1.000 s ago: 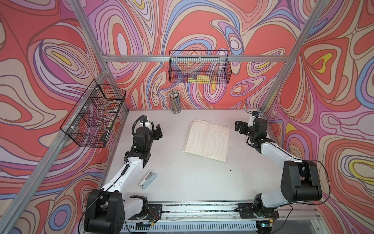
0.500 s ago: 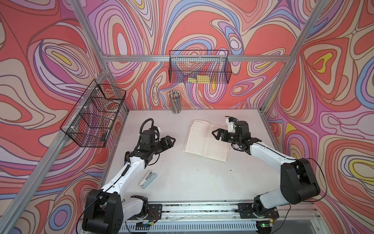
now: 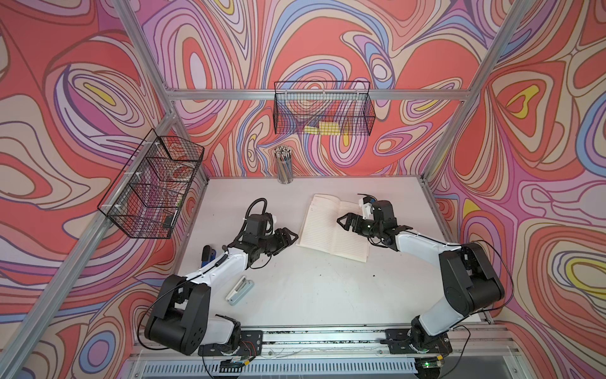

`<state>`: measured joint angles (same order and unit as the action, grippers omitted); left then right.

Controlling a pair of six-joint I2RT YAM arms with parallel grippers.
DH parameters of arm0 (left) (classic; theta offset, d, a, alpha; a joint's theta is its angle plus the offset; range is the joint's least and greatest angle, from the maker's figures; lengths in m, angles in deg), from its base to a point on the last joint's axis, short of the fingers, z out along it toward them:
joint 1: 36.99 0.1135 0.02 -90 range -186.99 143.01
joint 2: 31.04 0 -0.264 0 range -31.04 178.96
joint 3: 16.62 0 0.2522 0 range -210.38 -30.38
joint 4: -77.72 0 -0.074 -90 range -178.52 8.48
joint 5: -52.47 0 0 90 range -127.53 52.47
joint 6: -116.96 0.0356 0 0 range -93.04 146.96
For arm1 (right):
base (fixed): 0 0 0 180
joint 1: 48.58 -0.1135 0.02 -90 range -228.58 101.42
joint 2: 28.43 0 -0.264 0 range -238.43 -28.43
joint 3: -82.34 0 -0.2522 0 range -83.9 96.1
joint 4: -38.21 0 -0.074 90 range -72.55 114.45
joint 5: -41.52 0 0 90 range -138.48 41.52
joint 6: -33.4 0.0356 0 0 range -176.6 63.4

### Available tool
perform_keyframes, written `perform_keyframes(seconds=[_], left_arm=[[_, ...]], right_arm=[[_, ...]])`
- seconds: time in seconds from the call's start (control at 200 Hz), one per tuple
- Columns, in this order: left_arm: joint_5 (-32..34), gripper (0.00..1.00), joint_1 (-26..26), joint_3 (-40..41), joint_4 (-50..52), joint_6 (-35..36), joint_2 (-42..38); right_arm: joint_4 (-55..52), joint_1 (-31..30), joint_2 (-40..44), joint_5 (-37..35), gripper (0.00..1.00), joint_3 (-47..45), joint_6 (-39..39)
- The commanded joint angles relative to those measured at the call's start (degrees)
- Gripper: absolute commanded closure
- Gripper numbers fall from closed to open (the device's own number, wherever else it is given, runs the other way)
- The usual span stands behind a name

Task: Close the notebook
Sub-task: Close the notebook at the center of the board.

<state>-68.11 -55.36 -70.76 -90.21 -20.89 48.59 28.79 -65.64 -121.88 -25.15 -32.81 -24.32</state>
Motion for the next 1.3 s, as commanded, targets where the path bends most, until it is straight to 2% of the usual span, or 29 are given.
perform_keyframes(seconds=[0.0, 0.481, 0.796, 0.921, 1.062, 1.297], left_arm=[[1.05, 0.36, -1.27, -0.84, -2.33, -1.4, 2.21], [1.06, 0.38, -4.01, -2.76, -8.2, -3.7, 10.43], [3.14, 0.44, -5.27, -1.77, -12.73, -6.94, 13.31], [4.01, 0.45, -5.4, 0.52, -16.51, -12.31, 13.67], [6.65, 0.45, -6.67, 6.46, -26.47, -20.46, 13.22], [11.04, 0.46, -8.87, 13.3, -42.03, -27.51, 15.17]], right_arm=[[0.13, -0.26, -1.31, -0.21, 0.02, -0.04, 0.27], [-1.58, -0.26, -4.0, -0.25, 0.02, -0.29, -0.93], [-1.97, -0.26, -4.46, 0.05, 0.02, -0.43, -1.42], [-1.91, -0.32, -4.33, 0.13, 0.02, -0.63, -1.34], [-1.09, -0.32, -3.93, 0.21, 0.02, -1.38, -1.34], [-0.93, -0.33, -3.85, 0.83, 0.02, -1.85, -1.65]])
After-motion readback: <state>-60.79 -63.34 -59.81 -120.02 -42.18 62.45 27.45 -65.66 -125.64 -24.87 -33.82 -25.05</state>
